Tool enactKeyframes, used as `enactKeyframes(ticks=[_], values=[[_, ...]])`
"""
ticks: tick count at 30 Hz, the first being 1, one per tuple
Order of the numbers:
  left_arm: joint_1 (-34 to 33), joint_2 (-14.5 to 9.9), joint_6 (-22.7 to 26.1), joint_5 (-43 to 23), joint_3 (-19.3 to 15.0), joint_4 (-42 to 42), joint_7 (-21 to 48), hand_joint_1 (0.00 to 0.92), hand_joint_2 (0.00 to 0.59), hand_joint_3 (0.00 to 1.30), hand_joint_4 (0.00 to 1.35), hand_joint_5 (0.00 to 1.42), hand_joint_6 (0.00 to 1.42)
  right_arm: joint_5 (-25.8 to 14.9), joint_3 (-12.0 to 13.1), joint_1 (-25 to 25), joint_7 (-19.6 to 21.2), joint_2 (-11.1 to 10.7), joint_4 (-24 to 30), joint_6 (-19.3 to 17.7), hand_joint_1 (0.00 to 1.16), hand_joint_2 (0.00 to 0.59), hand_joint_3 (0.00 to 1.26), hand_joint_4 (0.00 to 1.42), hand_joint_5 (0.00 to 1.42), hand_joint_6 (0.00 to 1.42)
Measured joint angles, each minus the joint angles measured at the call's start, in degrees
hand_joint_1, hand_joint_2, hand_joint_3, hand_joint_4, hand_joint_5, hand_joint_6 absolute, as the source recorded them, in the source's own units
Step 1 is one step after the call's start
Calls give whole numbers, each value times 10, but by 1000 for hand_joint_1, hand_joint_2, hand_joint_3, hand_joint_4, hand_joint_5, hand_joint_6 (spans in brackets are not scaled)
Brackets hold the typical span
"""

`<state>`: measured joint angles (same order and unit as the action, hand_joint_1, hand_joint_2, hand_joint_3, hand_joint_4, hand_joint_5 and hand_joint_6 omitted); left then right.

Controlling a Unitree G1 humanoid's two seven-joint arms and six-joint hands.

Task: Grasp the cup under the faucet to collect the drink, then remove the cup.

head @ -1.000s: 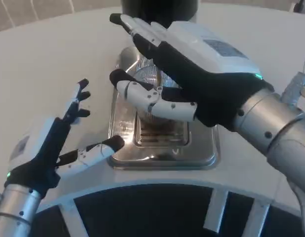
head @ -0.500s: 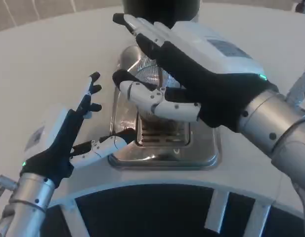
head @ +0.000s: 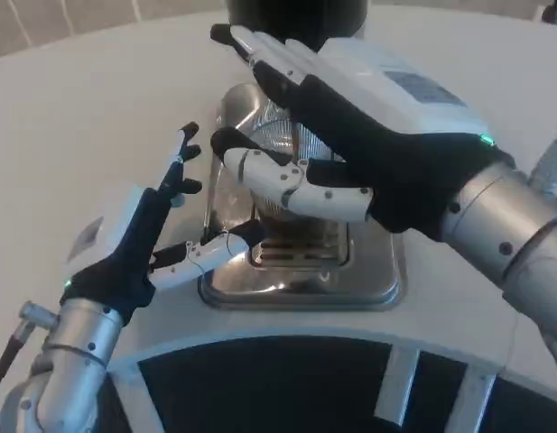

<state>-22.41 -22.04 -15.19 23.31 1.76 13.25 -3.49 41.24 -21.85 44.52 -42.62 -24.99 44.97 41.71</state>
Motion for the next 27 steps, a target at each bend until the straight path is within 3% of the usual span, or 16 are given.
enactKeyframes(ticks=[15, 27], values=[[-32, 2, -1, 1, 19, 48, -12, 202, 34, 10, 32, 267, 295, 0, 11, -10, 6, 2, 2, -7, 127, 486, 0, 0, 0, 0], [-33, 1, -12, 0, 20, 65, -13, 205, 35, 19, 35, 267, 295, 0, 62, -54, 25, 5, 32, -11, 138, 494, 0, 0, 0, 0]])
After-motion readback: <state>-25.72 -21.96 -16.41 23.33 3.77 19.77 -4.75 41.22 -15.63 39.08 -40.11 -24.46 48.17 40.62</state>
